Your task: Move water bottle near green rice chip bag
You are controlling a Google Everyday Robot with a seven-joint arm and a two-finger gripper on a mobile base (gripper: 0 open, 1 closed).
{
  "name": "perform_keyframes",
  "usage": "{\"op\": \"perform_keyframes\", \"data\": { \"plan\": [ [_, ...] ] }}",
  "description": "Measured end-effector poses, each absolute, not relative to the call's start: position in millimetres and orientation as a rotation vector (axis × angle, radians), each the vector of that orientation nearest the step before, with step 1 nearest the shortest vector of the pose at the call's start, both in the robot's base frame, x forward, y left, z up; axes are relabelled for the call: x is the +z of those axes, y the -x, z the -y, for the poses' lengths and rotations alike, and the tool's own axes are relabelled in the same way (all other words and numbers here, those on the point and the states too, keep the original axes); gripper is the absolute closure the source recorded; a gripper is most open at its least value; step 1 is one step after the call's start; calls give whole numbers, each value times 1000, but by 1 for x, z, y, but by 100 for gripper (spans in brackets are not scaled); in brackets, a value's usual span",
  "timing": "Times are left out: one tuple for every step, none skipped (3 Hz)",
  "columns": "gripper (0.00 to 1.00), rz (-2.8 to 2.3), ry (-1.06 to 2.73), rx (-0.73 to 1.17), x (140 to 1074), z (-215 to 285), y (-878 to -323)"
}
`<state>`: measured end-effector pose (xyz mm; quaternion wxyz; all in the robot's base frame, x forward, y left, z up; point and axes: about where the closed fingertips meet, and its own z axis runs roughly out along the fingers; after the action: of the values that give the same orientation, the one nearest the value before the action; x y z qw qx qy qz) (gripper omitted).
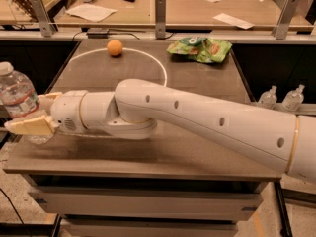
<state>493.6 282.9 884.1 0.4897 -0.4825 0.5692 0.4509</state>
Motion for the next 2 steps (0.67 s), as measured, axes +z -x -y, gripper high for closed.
{"op": "perform_keyframes", "data": {
  "plan": [
    [64, -1410, 1155, 1089, 881, -274, -493],
    [88, -1429, 1108, 1031, 886, -246, -487]
  ]
}}
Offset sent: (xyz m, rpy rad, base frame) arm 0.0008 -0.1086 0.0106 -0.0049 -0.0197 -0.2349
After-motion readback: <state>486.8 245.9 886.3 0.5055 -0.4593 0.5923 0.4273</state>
